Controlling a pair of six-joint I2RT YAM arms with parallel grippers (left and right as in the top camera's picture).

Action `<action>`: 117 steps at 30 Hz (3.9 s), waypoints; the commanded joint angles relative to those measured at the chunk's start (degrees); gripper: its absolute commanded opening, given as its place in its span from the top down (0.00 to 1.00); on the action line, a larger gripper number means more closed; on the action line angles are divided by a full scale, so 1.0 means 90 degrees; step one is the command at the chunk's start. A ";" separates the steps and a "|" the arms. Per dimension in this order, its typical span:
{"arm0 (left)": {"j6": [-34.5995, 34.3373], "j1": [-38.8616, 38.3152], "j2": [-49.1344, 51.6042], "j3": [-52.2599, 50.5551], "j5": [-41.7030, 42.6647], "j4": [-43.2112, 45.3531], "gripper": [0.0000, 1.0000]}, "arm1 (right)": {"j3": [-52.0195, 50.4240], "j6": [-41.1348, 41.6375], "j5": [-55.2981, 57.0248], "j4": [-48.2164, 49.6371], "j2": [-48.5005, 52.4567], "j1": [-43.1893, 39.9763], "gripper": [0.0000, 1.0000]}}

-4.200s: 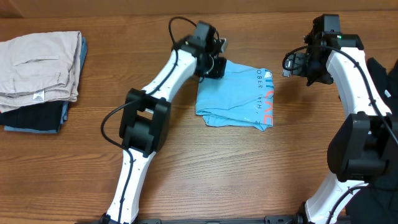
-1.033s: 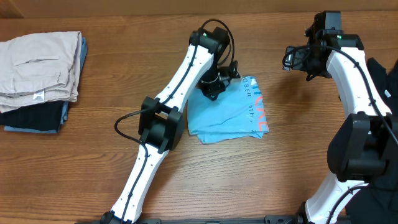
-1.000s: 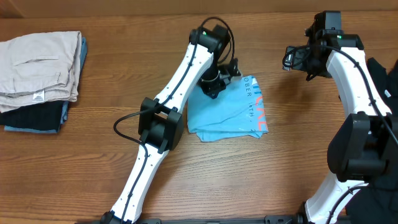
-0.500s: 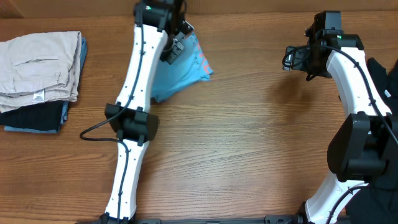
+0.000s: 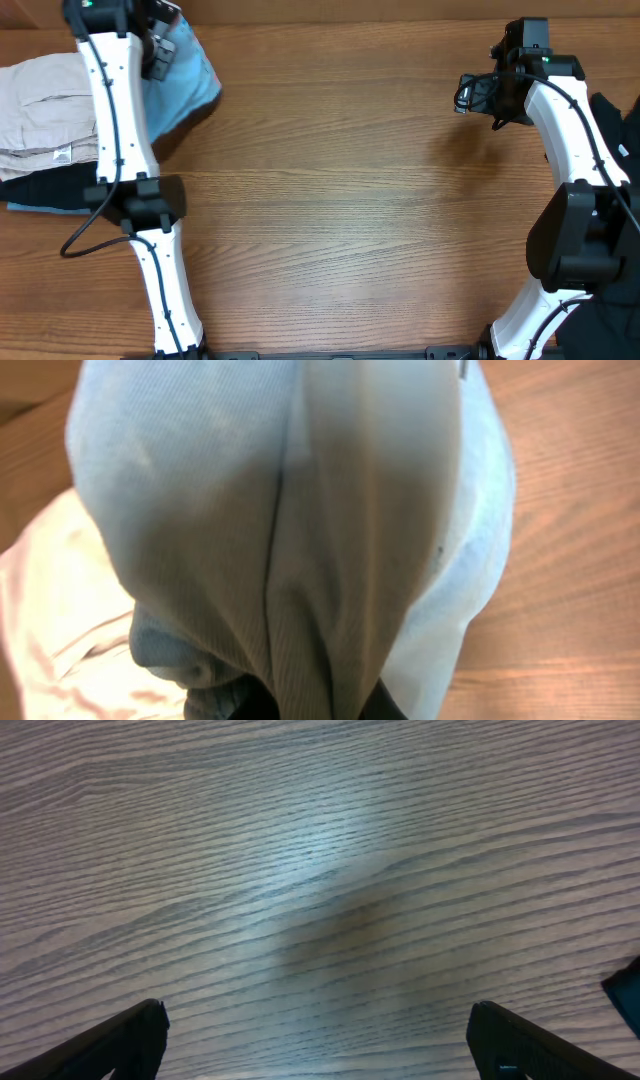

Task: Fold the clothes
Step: 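Lift the folded shirt with left gripper and carry it to the left clothes stack, then lower the shirt onto the stack and release with left gripper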

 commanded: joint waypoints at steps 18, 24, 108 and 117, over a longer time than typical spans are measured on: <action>-0.1817 0.1911 -0.1083 -0.0233 0.0957 0.0937 0.96 | 0.0153 0.0029 0.0036 0.0017 -0.0267 -0.0019 0.00; -0.1819 0.2501 -0.1083 -0.1717 0.0967 0.1659 0.96 | 0.0153 0.0029 0.0036 0.0019 -0.0267 -0.0019 0.00; -0.4471 0.4031 0.0996 -0.0818 0.5501 0.3429 0.96 | 0.0153 0.0029 0.0036 0.0017 -0.0267 -0.0019 0.00; -0.4906 0.3145 0.0653 -0.0831 0.4896 0.3541 0.96 | 0.0153 0.0029 0.0036 0.0019 -0.0267 -0.0019 0.00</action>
